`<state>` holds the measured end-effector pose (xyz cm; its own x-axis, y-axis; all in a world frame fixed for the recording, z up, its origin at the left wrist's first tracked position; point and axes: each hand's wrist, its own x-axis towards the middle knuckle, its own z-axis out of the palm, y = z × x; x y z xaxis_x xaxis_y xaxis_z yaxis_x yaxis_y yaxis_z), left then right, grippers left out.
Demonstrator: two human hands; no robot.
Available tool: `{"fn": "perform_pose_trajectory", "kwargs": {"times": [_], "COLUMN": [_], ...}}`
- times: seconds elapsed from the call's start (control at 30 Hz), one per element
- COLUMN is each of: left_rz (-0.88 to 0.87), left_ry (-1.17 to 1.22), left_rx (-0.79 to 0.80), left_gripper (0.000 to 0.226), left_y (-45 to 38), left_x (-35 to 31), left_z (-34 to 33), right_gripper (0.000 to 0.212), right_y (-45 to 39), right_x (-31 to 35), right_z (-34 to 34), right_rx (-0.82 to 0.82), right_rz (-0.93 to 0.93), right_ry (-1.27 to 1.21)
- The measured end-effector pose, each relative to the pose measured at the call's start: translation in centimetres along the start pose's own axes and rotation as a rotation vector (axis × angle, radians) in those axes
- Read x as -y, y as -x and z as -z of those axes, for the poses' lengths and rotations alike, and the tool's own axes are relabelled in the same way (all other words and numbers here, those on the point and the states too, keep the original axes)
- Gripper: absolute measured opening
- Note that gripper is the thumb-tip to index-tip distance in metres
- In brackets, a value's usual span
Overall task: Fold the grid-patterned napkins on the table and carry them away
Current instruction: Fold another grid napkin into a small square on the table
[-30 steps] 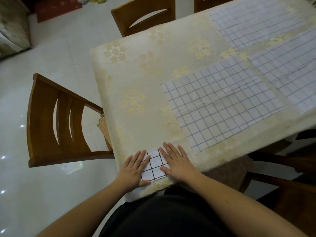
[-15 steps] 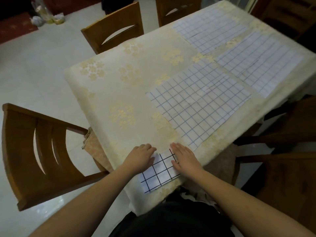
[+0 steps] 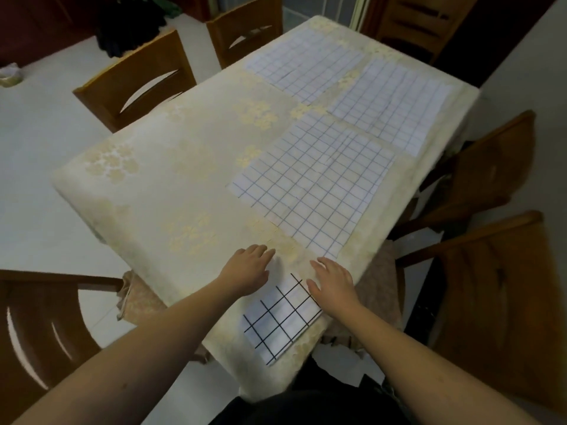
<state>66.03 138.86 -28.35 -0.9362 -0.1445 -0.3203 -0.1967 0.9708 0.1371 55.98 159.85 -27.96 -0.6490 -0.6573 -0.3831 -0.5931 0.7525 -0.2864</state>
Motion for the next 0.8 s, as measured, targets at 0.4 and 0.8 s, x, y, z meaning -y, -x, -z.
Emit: {"fn": "perform_pose_trajectory", "kwargs": {"times": [0.4,0.8], "left_rz": [0.005,-0.051], "left_ry": [-0.106,-0.190], "left_rx": [0.070,0.121], "left_gripper": [0.061,0.058], "left_y": [-4.8,-7.4], "left_x": [2.9,3.7], "left_z": [-0.1,-0.1], "right_gripper": [0.078,0.077], "right_y": [-1.9,-2.1], "right_x": [-2.9,-3.4], "right_z": [-1.4,-1.6], "right_rx": [0.085,-0.019], "right_rz": [0.018,0.012], "right_ry": [0.083,0.162]}}
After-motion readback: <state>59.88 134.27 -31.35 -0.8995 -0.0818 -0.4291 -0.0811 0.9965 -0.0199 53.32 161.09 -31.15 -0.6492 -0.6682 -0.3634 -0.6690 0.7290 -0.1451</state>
